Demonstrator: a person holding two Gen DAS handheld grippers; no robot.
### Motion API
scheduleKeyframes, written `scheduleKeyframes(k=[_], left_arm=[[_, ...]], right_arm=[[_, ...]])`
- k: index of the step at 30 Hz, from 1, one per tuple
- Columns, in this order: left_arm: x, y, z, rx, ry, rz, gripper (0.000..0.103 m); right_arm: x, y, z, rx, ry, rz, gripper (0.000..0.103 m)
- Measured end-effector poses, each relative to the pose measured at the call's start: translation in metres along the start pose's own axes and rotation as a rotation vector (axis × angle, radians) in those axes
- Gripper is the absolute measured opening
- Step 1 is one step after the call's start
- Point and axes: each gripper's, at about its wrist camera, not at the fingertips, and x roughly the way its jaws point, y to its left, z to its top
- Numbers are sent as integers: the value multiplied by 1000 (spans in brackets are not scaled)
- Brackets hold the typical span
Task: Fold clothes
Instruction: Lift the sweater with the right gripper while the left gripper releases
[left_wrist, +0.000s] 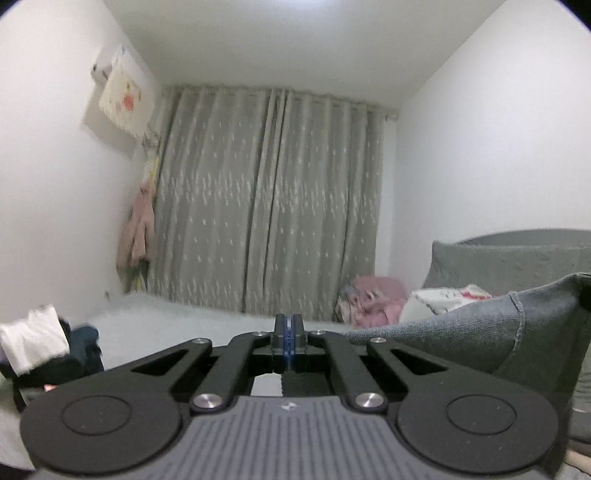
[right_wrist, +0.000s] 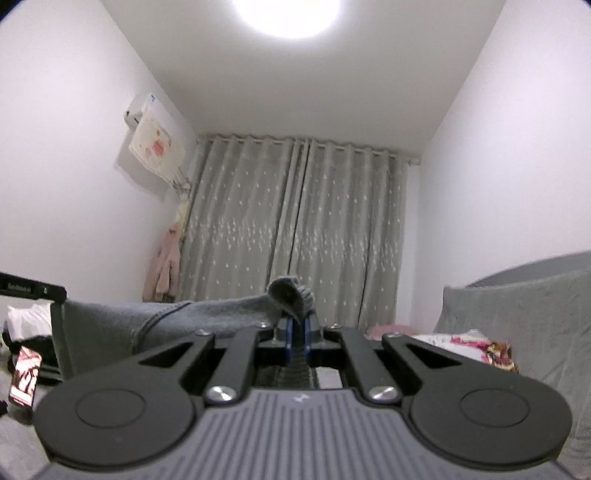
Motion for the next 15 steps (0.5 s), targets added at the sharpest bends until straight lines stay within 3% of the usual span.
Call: scheduleKeyframes(k=[3,7,15], left_arm=[[16,-3,-2,0,9,20,0],[44,5,-27,-31,68,45,0],[132,37,-113,-98,227,117,0]], right_arm=[[12,0,3,-2,20,9,2],[42,3,-17,-3,71,6,2],[120,37,-91,-66,195,26,2]])
